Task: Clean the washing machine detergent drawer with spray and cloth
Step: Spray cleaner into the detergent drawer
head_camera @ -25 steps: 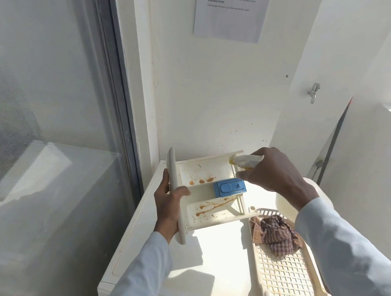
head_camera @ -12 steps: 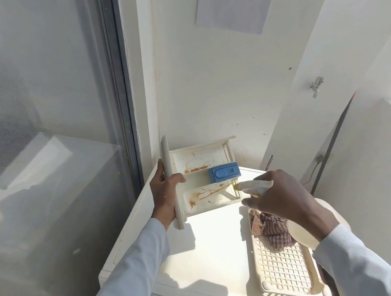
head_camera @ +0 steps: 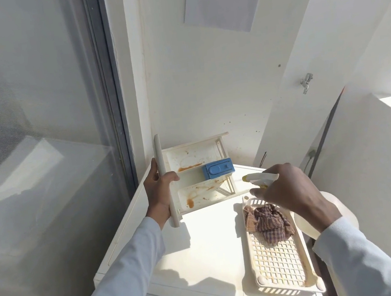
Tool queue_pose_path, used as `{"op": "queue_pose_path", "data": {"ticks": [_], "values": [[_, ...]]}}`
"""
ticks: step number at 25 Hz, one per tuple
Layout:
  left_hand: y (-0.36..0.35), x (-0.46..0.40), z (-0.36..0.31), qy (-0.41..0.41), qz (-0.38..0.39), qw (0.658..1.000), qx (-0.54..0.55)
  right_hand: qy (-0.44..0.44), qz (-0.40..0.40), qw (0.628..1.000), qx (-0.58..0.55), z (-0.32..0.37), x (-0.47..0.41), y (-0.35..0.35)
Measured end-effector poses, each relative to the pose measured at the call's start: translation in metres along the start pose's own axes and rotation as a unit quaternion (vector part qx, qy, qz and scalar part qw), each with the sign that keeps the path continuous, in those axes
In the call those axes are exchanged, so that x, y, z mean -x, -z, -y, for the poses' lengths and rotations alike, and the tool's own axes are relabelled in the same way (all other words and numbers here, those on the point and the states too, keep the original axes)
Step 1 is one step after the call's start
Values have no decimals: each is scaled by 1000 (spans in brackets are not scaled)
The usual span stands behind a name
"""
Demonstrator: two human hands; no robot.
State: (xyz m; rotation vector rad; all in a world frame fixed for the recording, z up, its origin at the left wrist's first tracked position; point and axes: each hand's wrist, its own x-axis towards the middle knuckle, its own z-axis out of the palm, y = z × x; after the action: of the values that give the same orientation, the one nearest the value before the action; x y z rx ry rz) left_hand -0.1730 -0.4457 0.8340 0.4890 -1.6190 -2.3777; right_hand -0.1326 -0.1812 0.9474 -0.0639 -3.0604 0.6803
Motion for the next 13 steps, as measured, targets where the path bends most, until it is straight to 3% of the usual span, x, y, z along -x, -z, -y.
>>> {"op": "queue_pose_path", "data": {"ticks": [7,13], "values": [[-3,0,-3,-5,15,1000,-2,1,-23,1000,18,-9,-1,5],[-10,5,-6,-6,18,1000,-3,44,10,999,-25,1,5,-7]]}}
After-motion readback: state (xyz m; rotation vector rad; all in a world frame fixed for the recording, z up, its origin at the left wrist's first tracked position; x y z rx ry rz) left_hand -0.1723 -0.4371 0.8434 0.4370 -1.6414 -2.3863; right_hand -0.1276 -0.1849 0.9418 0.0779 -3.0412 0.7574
